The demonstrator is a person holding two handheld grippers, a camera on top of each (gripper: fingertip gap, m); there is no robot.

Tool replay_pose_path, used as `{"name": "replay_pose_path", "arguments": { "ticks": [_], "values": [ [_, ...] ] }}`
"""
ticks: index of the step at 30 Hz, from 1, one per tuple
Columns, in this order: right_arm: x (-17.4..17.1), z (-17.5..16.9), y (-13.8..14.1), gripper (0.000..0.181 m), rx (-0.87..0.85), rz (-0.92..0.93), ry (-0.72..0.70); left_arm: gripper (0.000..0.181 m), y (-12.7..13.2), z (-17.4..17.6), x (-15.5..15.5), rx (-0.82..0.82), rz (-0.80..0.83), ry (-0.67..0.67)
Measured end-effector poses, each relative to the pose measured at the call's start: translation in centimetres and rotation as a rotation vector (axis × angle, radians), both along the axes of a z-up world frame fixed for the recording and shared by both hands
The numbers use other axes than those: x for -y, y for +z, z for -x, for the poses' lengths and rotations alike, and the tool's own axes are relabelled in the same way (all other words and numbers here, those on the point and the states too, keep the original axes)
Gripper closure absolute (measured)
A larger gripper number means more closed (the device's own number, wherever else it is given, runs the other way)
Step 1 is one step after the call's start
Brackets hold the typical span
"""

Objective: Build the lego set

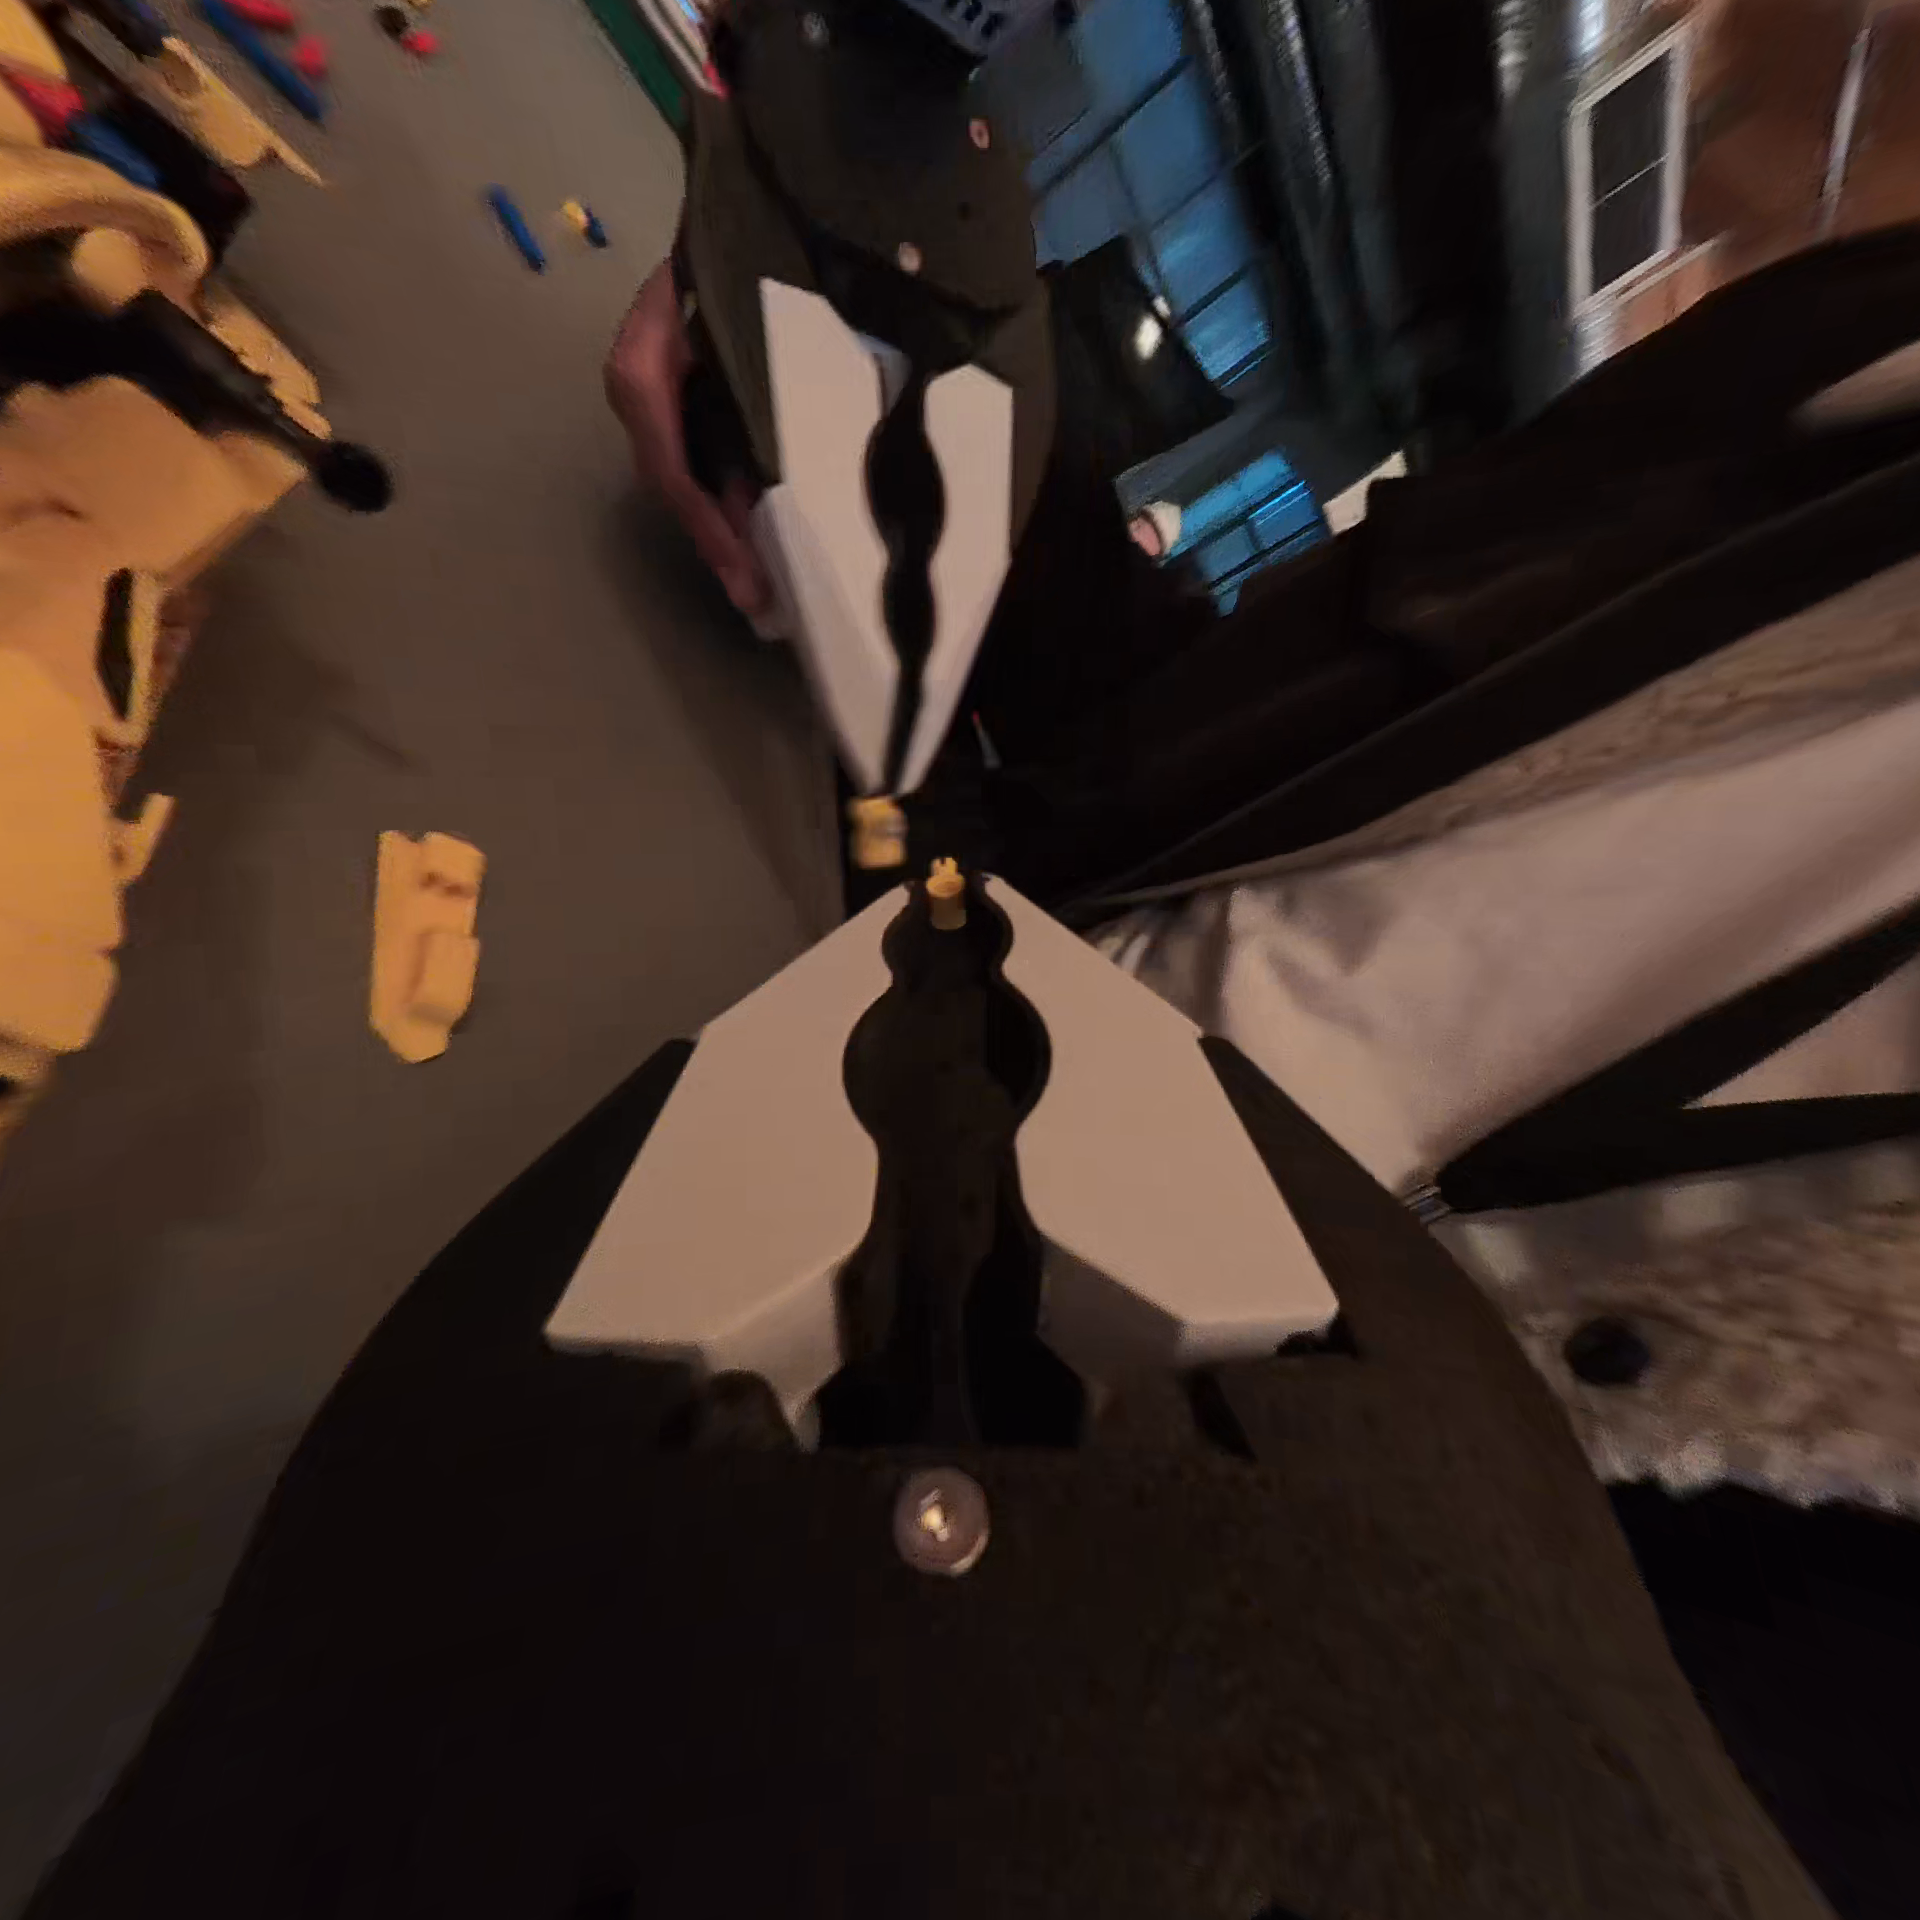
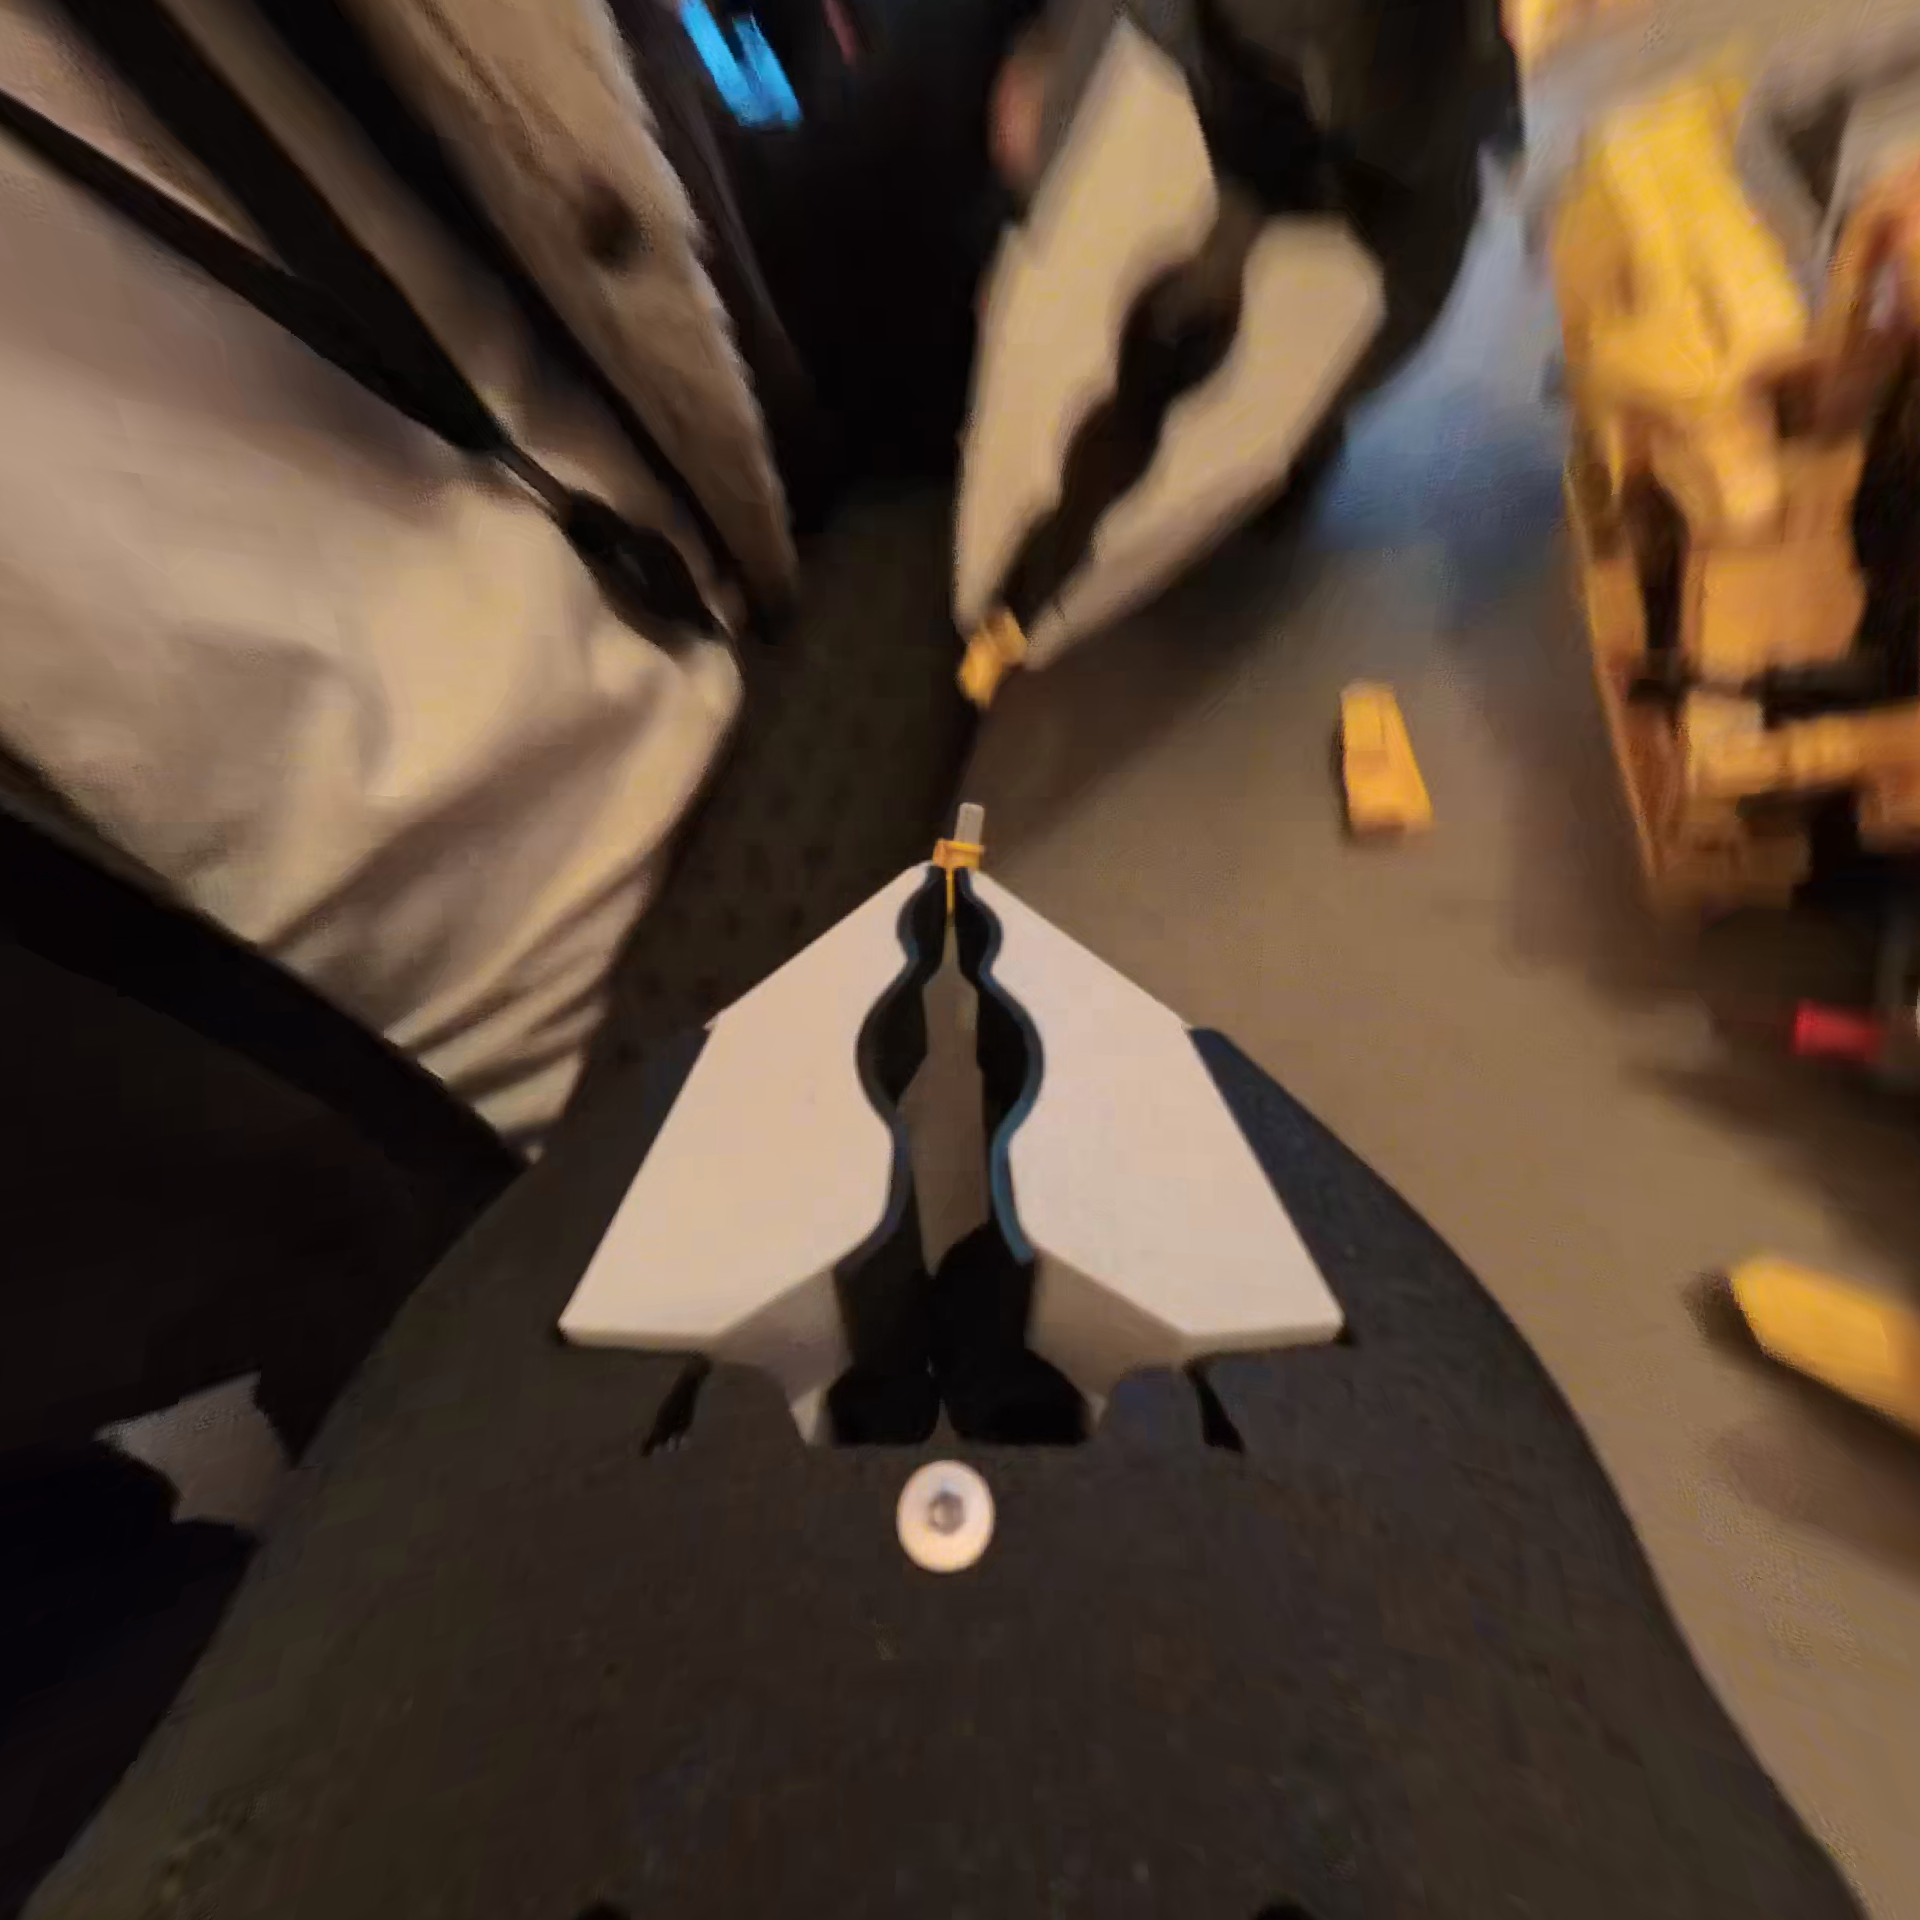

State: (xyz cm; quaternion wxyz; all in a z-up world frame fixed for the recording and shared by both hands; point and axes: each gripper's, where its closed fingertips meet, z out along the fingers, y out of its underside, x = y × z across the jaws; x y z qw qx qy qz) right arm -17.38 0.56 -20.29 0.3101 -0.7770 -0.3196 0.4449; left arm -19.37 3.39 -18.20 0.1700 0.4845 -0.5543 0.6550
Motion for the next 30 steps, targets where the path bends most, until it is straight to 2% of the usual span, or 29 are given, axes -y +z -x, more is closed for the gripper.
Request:
{"name": "replay_pose_path", "arguments": {
  "ticks": [2, 4, 9, 11, 13, 15, 18, 20, 22, 25, 28, 30],
  "values": [
    [0.8, -0.9, -2.6, 0.181, 0.143, 0.12, 0.037, 0.175, 0.2, -0.1, -0.2, 0.009, -0.002, 0.014],
    [0.7, -1.5, -3.8, 0.18, 0.253, 0.156, 0.059, 0.175, -0.3, -0.2, -0.4, 0.001, -0.04, 0.024],
    [-0.2, -2.6, -4.8, 0.181, 0.446, 0.137, 0.077, 0.175, -1.0, -0.1, 0.0, -0.001, -0.089, 0.013],
    [-0.5, -2.6, -4.1, 0.169, 0.455, 0.116, 0.038, 0.175, -0.9, -0.2, -0.1, 0.001, -0.077, 0.019],
    [-1.0, -3.3, -3.6, 0.163, 0.507, 0.093, -0.067, 0.175, -0.9, -0.3, -0.4, -0.003, -0.075, 0.033],
    [-1.5, -3.6, -3.1, 0.16, 0.53, 0.107, -0.244, 0.175, -0.9, -0.4, -0.6, -0.002, -0.081, 0.049],
    [-1.2, -3.1, -3.7, 0.139, 0.483, 0.285, -0.558, 0.175, -1.0, -0.9, -1.3, -0.002, -0.098, 0.086],
    [-0.7, -2.5, -3.5, 0.142, 0.402, 0.369, -0.749, 0.175, -0.9, -1.0, -1.6, 0.0, -0.095, 0.105],
    [-0.2, -2.3, -3.3, 0.142, 0.407, 0.384, -0.873, 0.175, -0.6, -1.1, -1.8, 0.007, -0.087, 0.109],
    [-0.2, -2.1, -3.6, 0.142, 0.467, 0.381, -0.958, 0.175, -0.5, -1.1, -1.5, 0.016, -0.098, 0.104],
    [-0.2, -1.9, -4.5, 0.148, 0.514, 0.413, -0.968, 0.175, -0.1, -1.1, -1.2, 0.03, -0.099, 0.101],
    [-0.6, -0.7, -4.7, 0.157, 0.479, 0.431, -0.933, 0.175, -0.1, -1.0, -1.2, 0.033, -0.105, 0.104]
  ]
}}
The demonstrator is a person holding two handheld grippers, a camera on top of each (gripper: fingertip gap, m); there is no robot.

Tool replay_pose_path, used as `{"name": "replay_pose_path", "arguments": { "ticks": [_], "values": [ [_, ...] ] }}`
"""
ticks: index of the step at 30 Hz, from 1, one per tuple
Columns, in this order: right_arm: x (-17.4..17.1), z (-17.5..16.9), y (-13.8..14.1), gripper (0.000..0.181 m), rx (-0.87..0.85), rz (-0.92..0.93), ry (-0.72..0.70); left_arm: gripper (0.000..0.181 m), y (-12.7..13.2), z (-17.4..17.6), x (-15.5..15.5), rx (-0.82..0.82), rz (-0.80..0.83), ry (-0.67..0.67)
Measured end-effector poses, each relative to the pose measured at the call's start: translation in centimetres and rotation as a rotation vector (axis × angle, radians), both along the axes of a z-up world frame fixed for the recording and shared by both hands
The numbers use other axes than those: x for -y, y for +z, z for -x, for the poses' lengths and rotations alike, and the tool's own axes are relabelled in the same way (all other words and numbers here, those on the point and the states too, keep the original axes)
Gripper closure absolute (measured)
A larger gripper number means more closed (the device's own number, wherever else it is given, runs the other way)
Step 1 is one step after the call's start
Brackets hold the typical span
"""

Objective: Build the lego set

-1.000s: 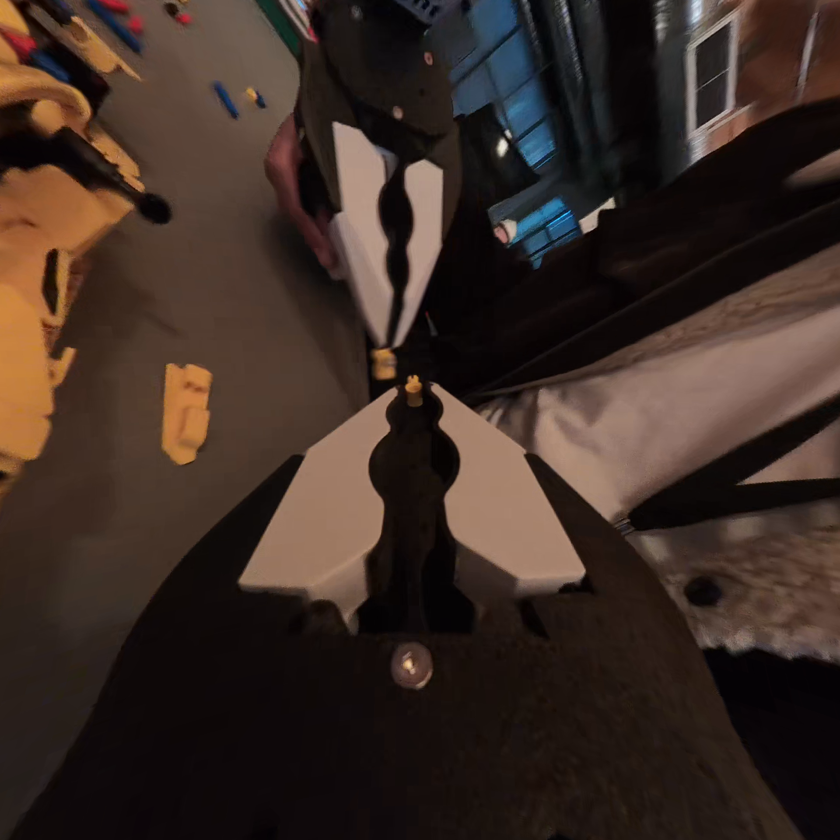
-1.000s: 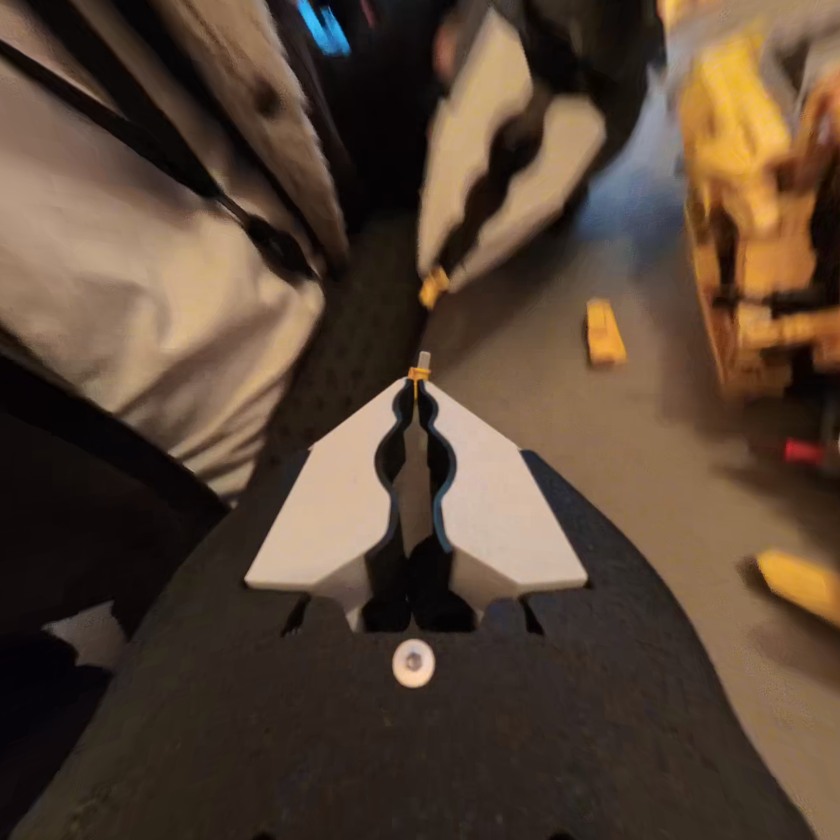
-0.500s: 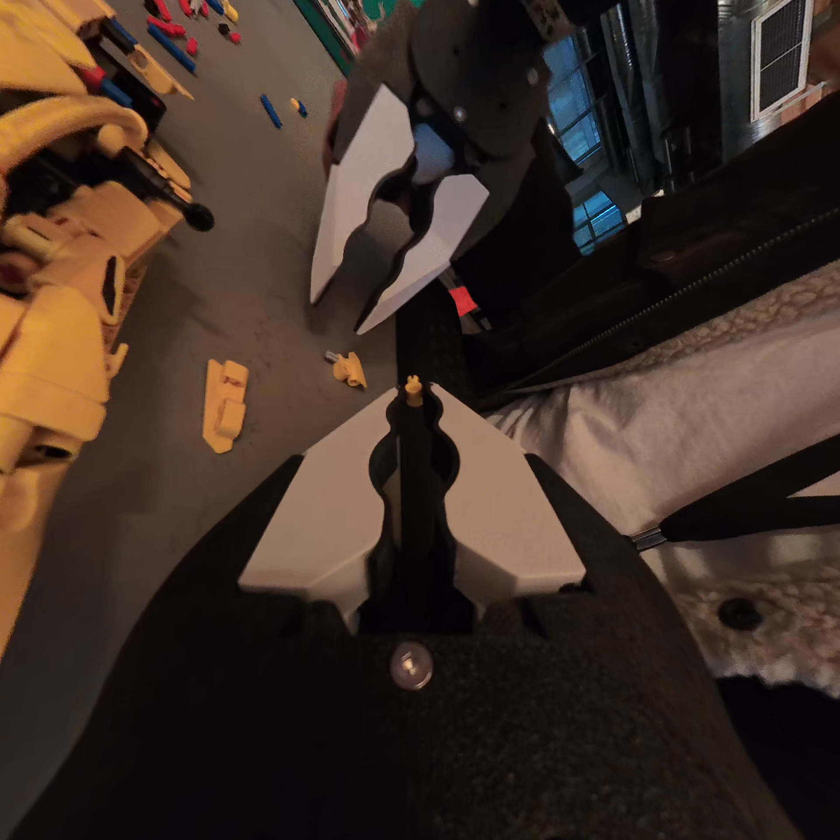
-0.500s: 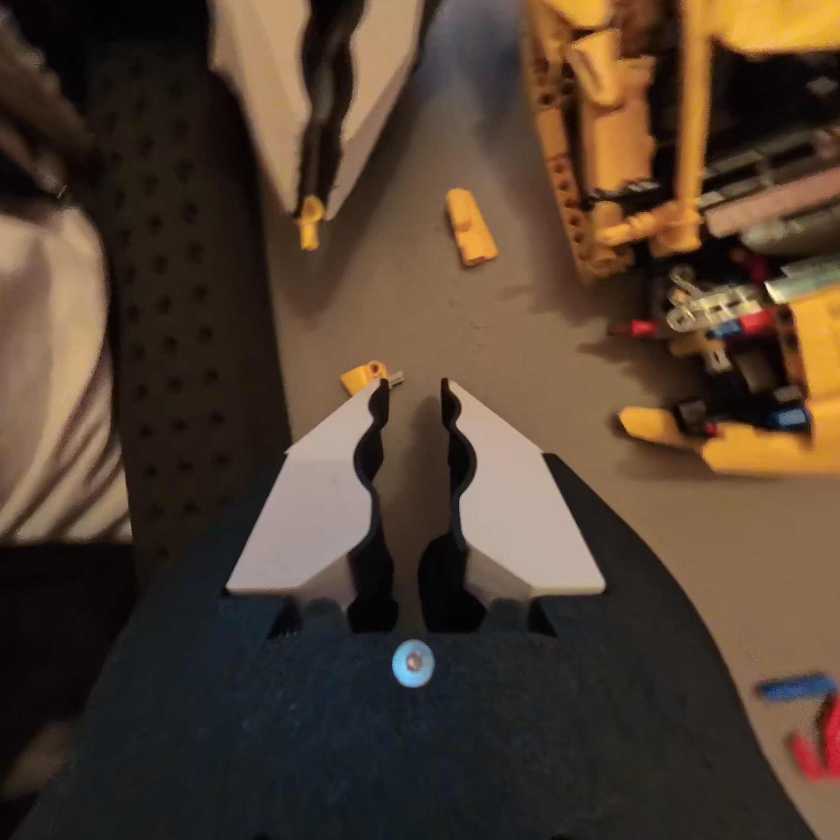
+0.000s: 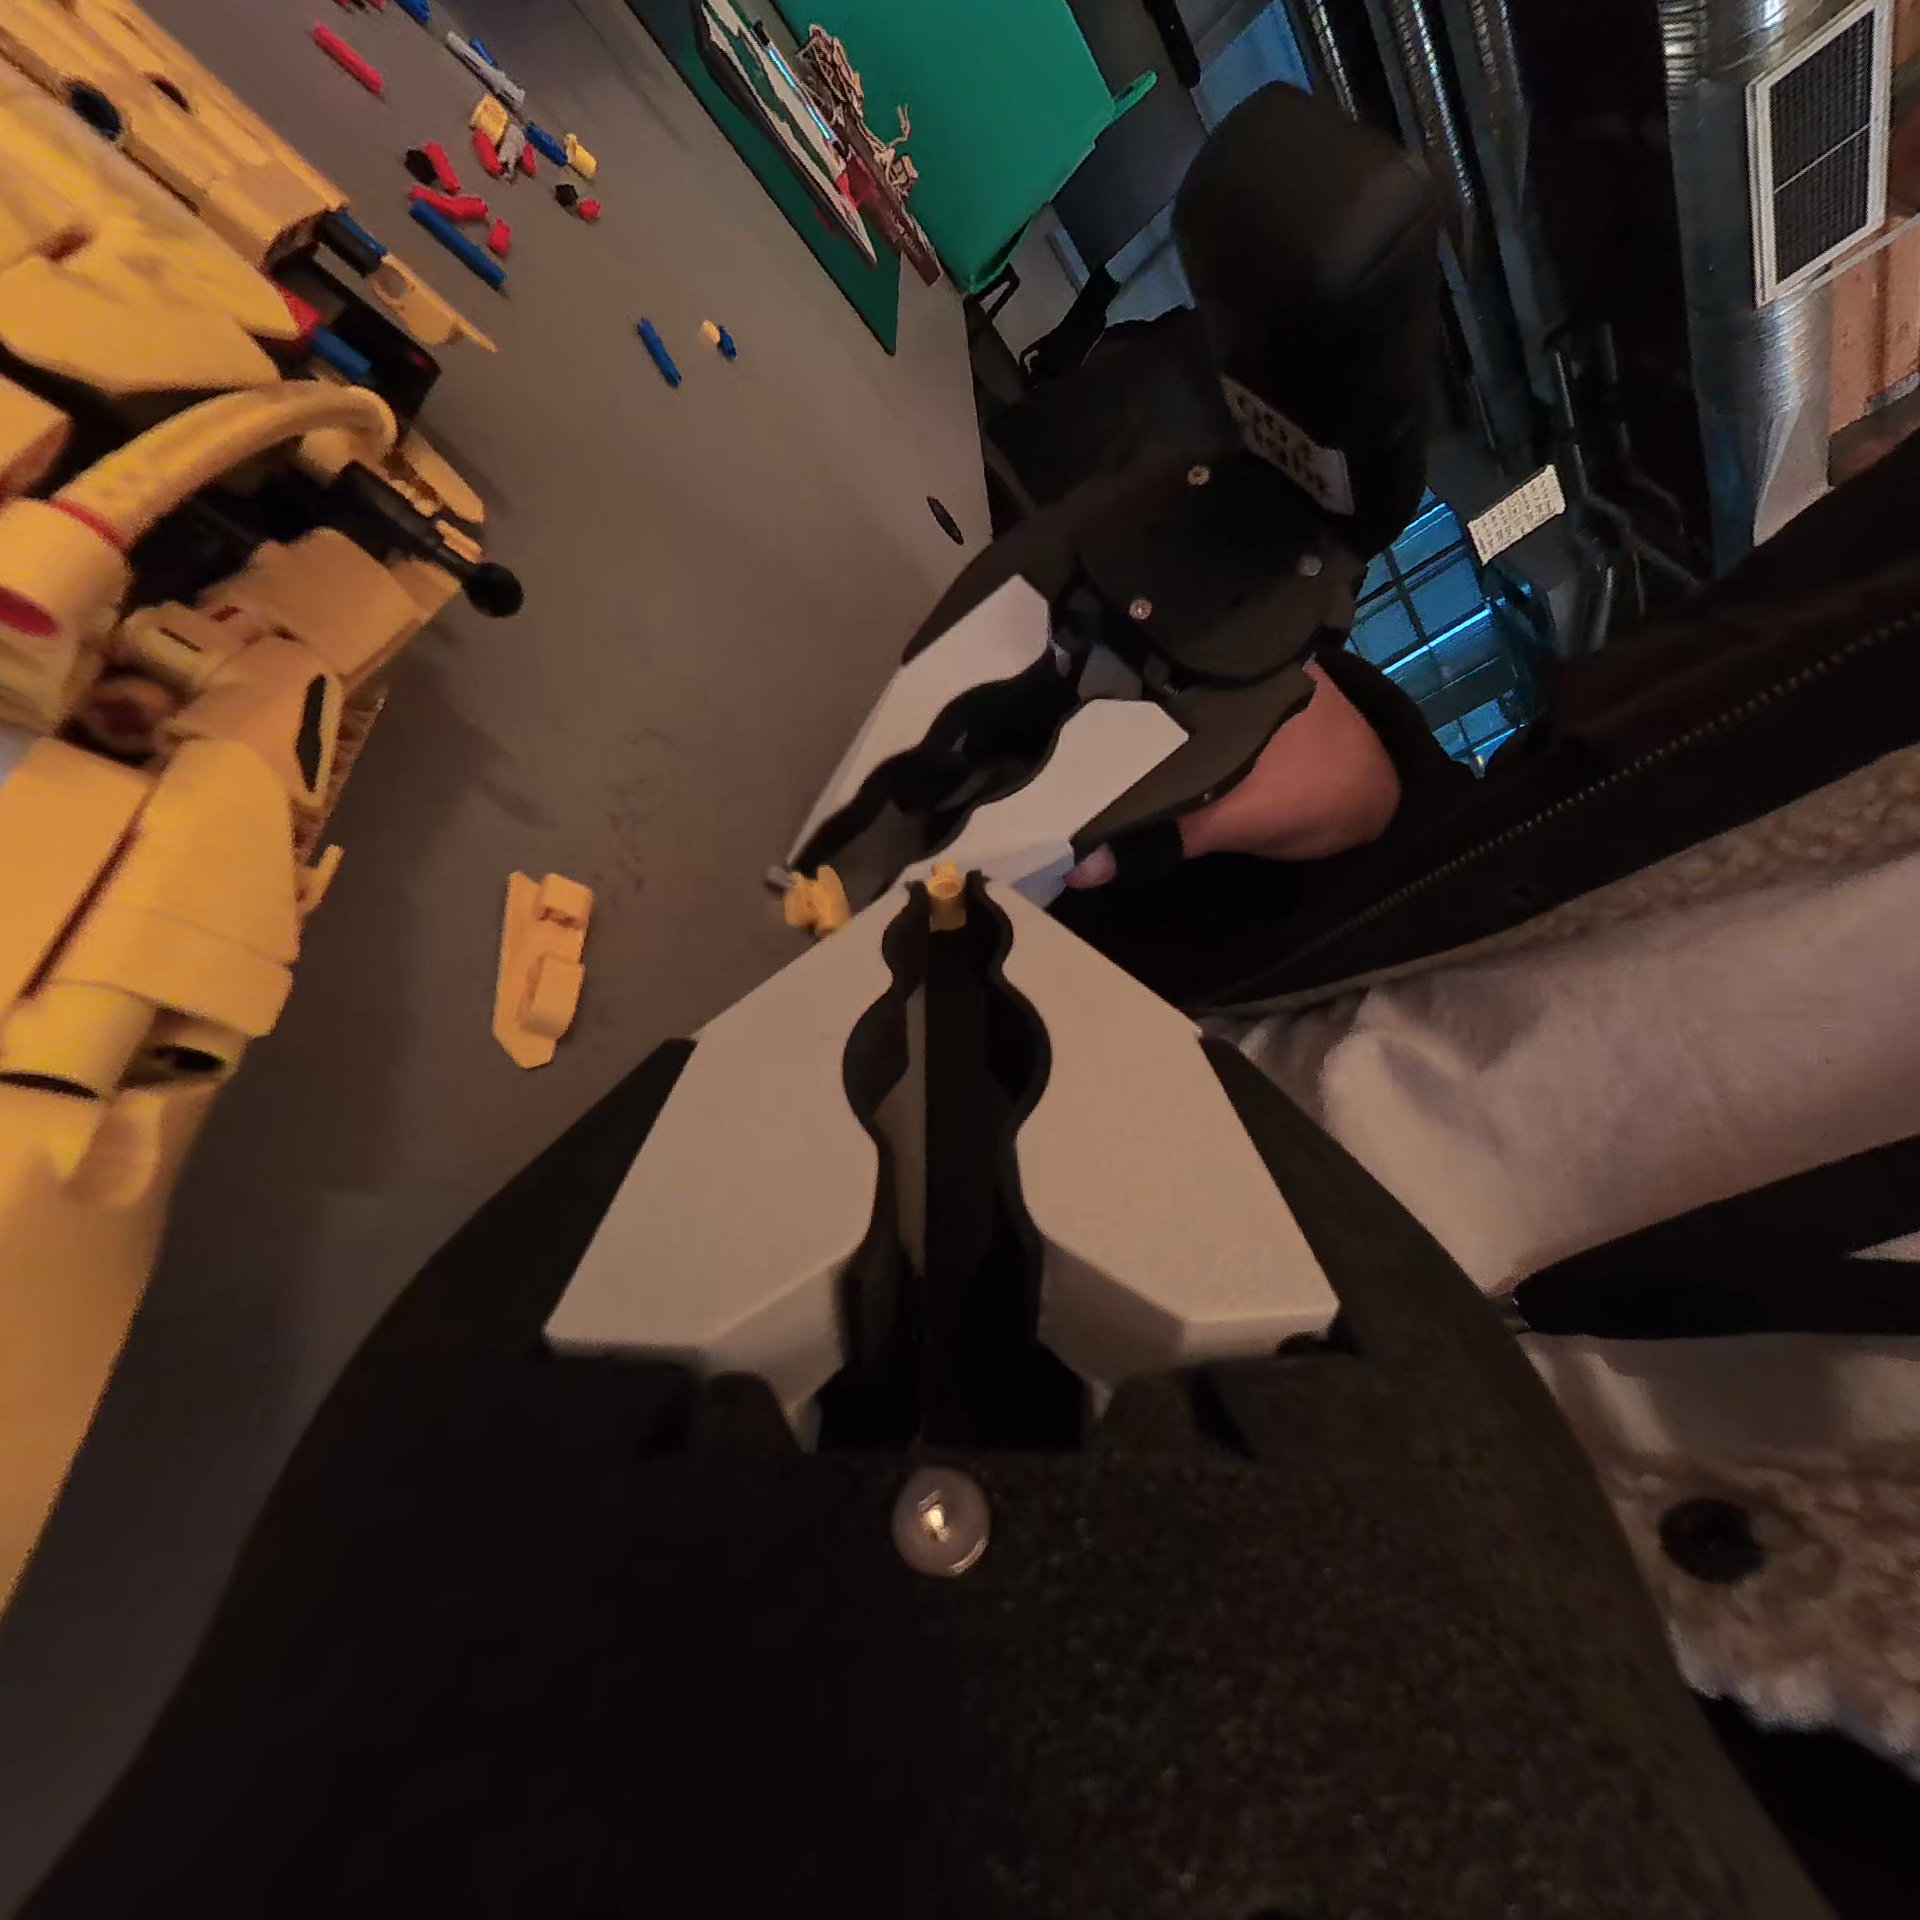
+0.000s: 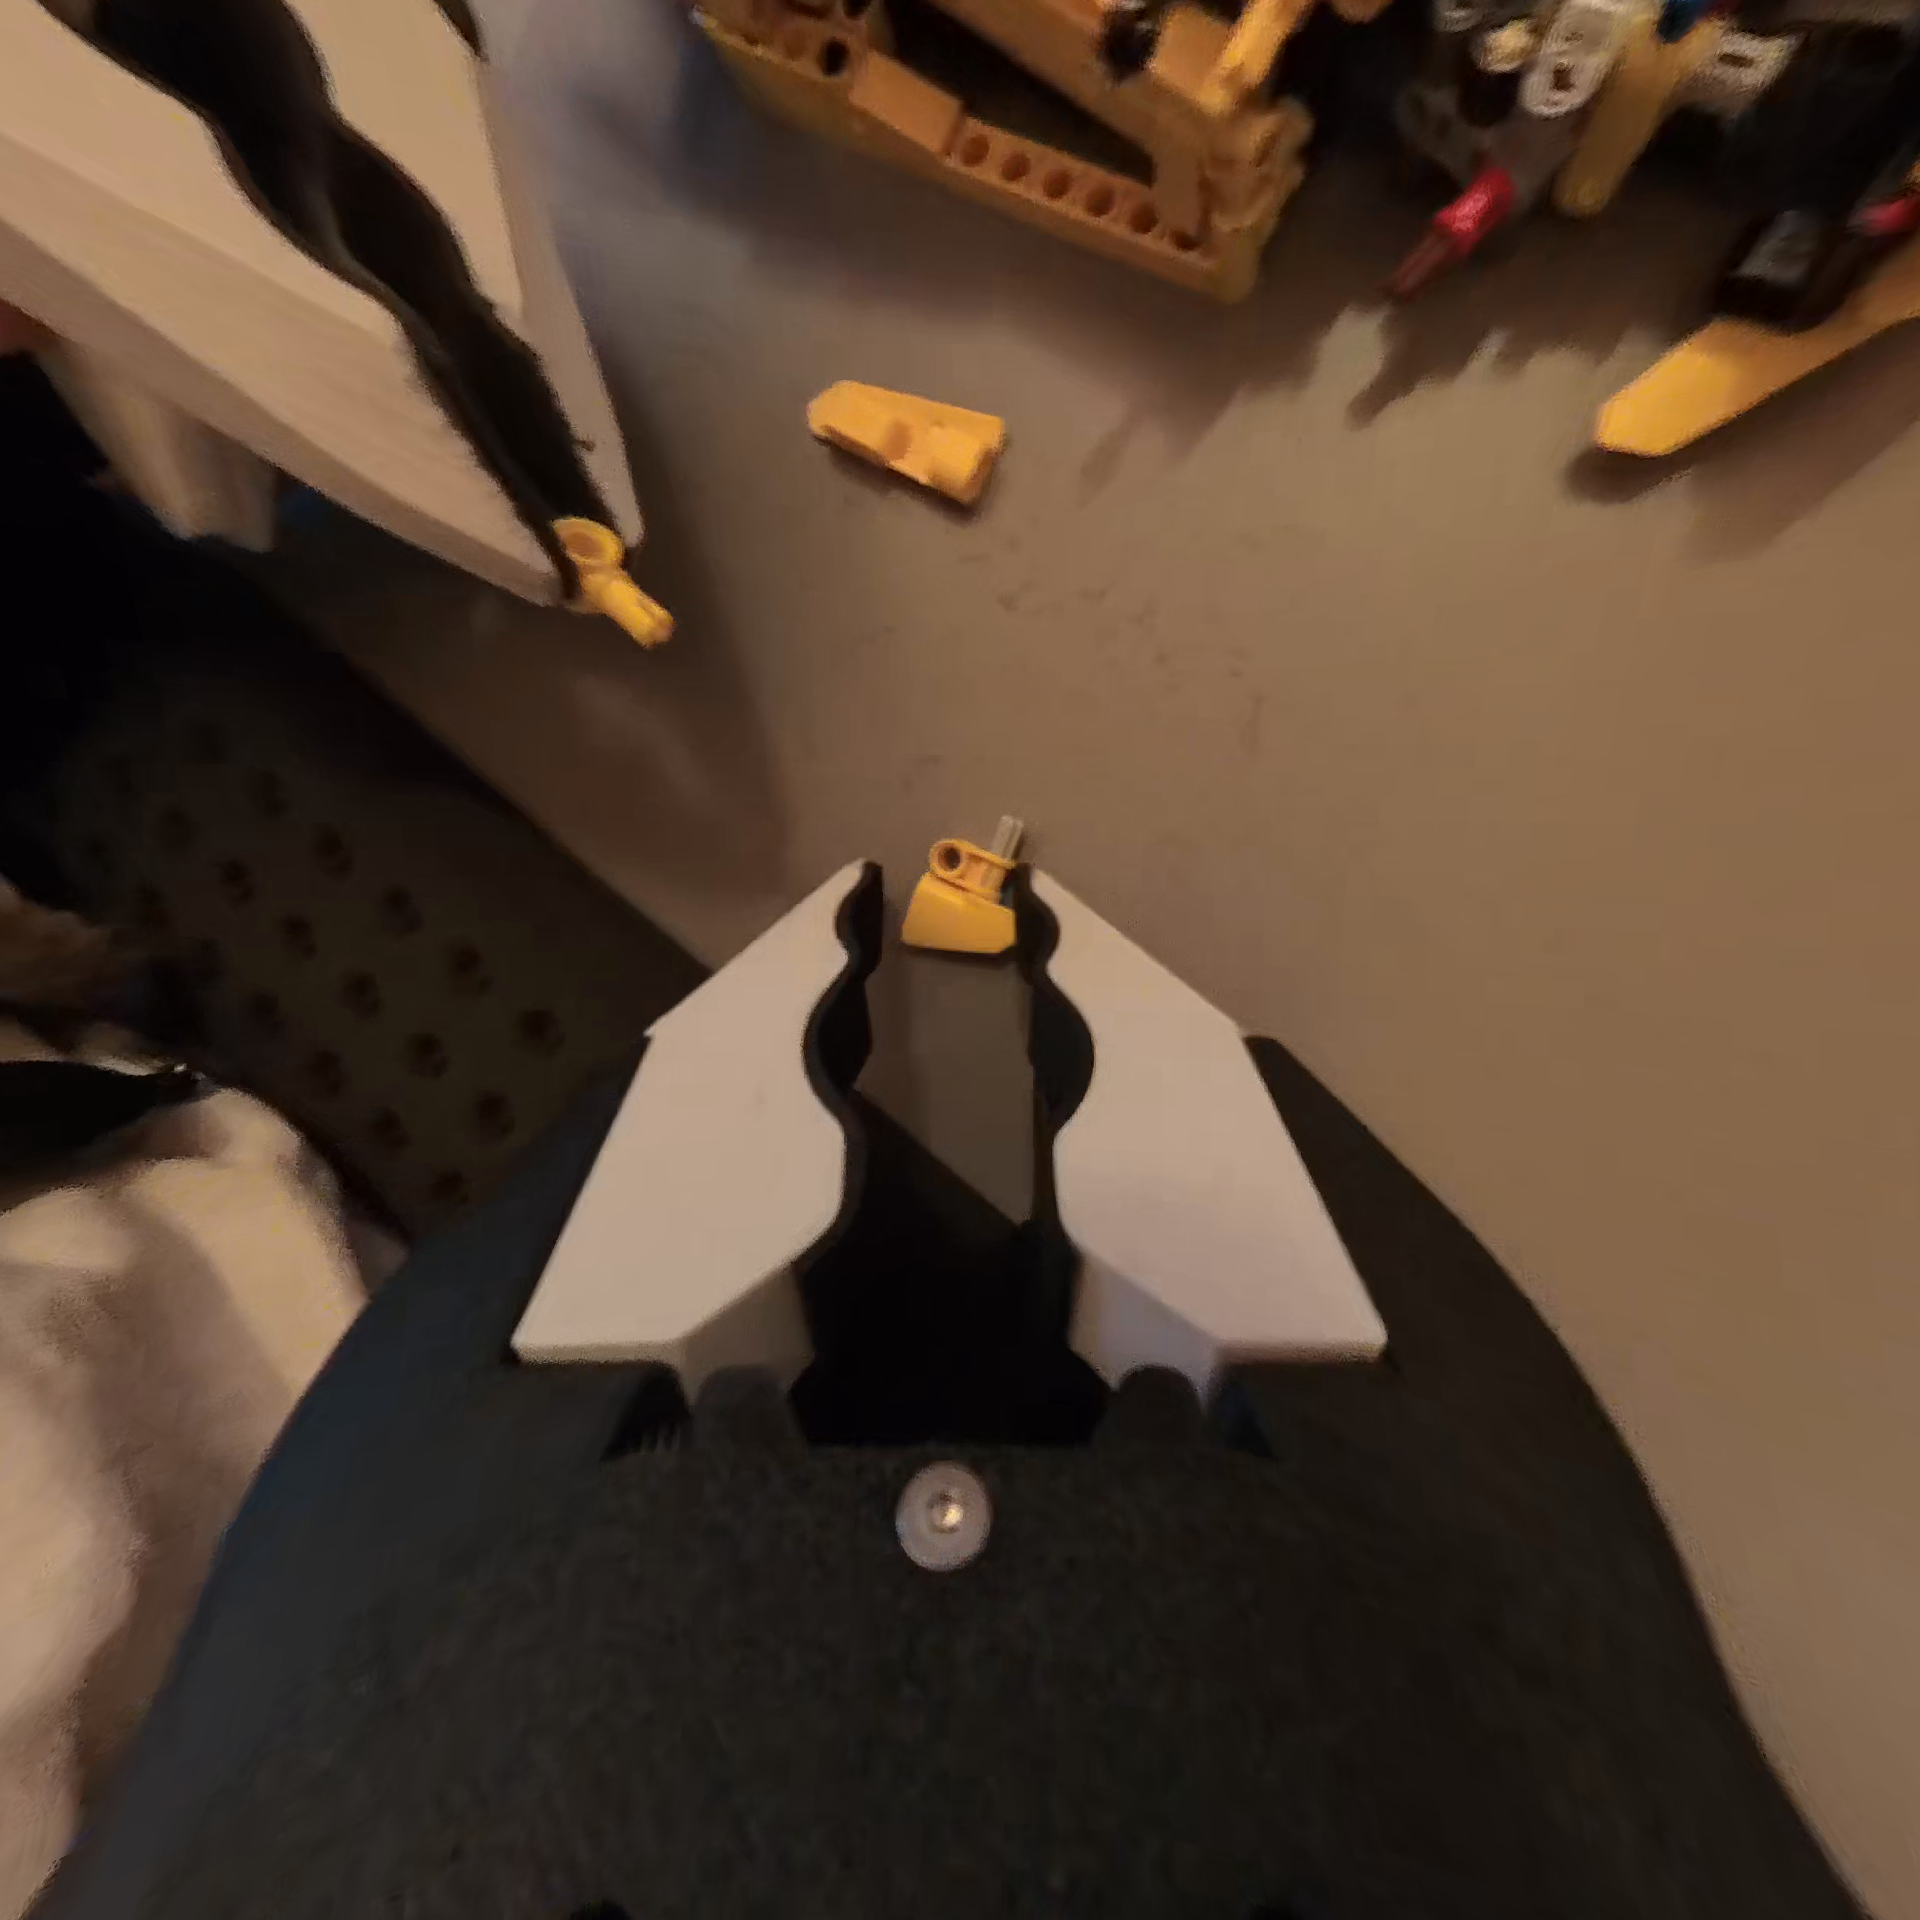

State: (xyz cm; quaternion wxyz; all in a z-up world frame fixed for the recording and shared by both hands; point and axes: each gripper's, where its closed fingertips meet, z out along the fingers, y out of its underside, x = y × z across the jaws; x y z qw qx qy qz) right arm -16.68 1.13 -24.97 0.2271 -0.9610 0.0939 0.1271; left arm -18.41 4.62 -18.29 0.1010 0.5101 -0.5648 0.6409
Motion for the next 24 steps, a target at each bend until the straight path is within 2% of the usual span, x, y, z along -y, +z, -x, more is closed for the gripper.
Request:
{"name": "replay_pose_path", "arguments": {
  "ticks": [5, 14, 22, 24],
  "values": [
    [-0.8, 1.0, -0.1, 0.158, 0.089, 0.003, 0.156, 0.175, 0.3, 0.0, -0.3, 0.011, -0.001, 0.017],
    [-0.5, 0.6, -0.4, 0.165, 0.258, 0.022, 0.342, 0.175, 0.6, 0.0, -1.2, 0.019, 0.001, 0.054],
    [-1.1, 1.1, -0.2, 0.159, 0.122, -0.025, 0.355, 0.175, 0.9, -0.1, -1.7, 0.024, 0.032, 0.074],
    [-1.1, 1.0, -0.2, 0.162, 0.144, -0.018, 0.361, 0.175, 0.9, -0.1, -1.7, 0.023, 0.029, 0.074]
  ]
}}
